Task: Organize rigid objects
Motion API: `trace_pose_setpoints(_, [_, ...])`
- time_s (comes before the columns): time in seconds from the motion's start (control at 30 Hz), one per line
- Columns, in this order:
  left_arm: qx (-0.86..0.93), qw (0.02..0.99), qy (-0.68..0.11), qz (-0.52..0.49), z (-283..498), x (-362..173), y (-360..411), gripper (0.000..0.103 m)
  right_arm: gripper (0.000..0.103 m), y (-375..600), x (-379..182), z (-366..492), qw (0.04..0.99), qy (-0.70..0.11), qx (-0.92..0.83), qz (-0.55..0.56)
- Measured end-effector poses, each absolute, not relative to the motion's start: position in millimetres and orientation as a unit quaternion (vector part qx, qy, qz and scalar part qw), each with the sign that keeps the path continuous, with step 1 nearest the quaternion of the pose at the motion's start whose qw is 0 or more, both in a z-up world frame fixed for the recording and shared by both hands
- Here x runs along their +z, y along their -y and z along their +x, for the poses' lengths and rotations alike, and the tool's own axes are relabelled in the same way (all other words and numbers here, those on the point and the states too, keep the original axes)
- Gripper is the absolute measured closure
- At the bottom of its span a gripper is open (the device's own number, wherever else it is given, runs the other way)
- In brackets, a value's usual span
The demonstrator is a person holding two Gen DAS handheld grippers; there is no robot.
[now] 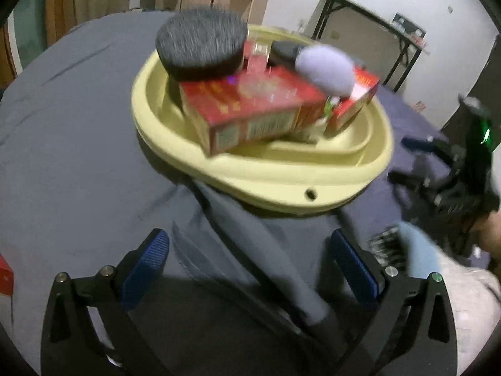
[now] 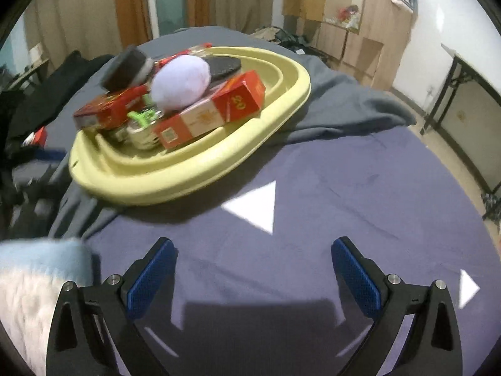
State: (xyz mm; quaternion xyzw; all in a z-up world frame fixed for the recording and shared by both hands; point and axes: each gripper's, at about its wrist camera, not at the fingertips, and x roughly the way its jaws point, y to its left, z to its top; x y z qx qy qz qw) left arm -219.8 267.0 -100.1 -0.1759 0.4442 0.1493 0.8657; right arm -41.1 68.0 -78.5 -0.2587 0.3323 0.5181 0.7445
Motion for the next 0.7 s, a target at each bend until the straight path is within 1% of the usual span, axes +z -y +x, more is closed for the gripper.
trace_pose_setpoints(0.17, [0.200,0.872,-0.431,-0.122,-213.5,-106.8,-252.5,0.000,0.000,-96.5,-90.7,-36.4,0.765,-0.335,0.494,-0.241])
trace_pose_setpoints(0.23, [0.213,0.870,-0.426,-0.126,-209.0,-107.9,-252.1,0.000,0.000,-101.1,-107.1,-38.6,0.774,-0.327,0.481,-0.249])
trace_pose_setpoints(0.33, [0.229,0.868,-0.419,-0.138,-200.5,-108.4,-256.4,0.000,0.000,-109.1,-111.1,-48.2,0.780,-0.316,0.471,-0.263])
trace_pose_setpoints(0.7, [0.252,0.863,-0.415,-0.137,-190.9,-108.8,-266.6,0.000,0.000,-101.2,-108.3,-46.1,0.777,-0.321,0.476,-0.257])
